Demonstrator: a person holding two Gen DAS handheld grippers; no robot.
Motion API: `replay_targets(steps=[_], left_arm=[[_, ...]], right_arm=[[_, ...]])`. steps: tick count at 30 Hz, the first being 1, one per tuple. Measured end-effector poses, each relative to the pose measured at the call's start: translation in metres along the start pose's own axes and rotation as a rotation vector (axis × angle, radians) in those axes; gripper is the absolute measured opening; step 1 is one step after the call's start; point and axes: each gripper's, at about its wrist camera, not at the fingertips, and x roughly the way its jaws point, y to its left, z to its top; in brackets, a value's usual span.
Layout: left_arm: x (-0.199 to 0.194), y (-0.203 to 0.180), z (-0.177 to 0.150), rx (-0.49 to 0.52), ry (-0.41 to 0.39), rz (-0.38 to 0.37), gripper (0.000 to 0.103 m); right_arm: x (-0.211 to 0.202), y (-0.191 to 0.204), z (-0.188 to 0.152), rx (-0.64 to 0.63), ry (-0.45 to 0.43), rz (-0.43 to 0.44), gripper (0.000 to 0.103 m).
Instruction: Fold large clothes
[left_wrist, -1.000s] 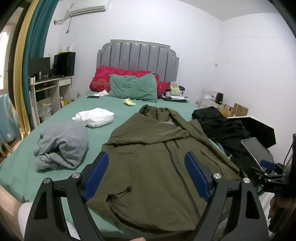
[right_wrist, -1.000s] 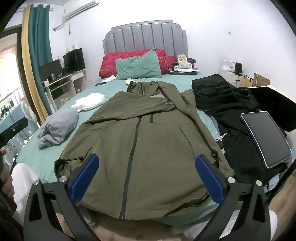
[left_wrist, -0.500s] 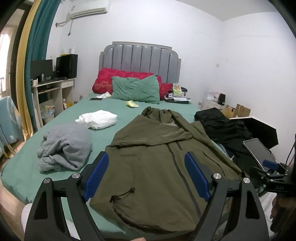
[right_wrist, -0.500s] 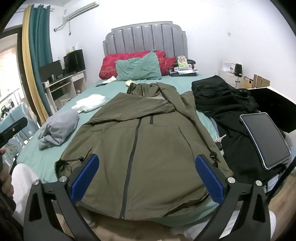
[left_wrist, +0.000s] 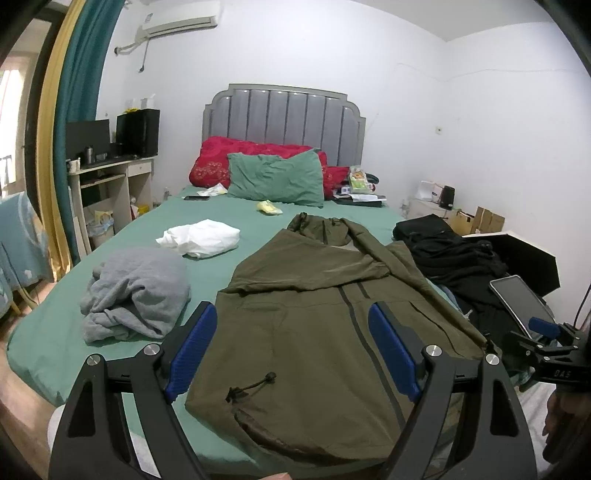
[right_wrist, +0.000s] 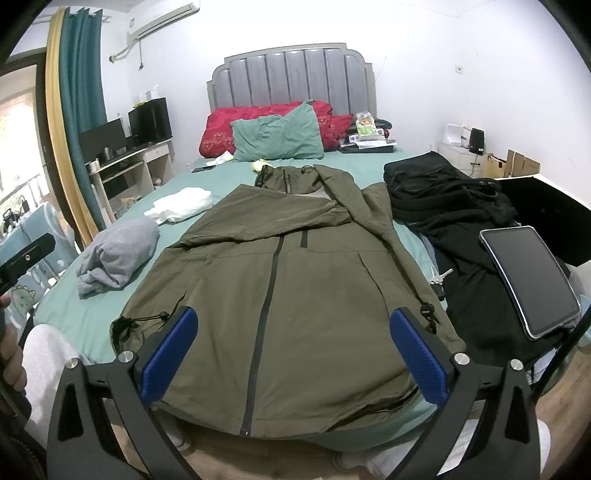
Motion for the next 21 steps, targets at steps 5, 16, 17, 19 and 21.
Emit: replay_targets(steps=[5,16,17,19,21], left_arm=[[-0.001,0.002,0.001,0.001,-0.005,0.002,0.086],[-0.003,0.002,0.001,0.003,-0.005,0.005,0.086],[-0.003,0.002,0.001,0.004,-0.005,0.006,0.086],[-0.003,0.002,0.001,0.003,-0.006,0.006,0.086],[-0.003,0.003,0.002,0.003,-0.007,0.007,0.086]], right_arm=[[-0.002,0.001,0.003,0.001,-0.003,0.0,0.103],[-0.007,0.007,0.002,-0.006,-0.009,-0.002,0.103],[-0.008,0.007,0.002,-0.005,-0.009,-0.002,0.103],[-0.008,0.006,0.004,-0.003,-0.009,-0.001,0.103],[-0.008,0.004,0.006,-0.005,-0.01,-0.001,0.103]])
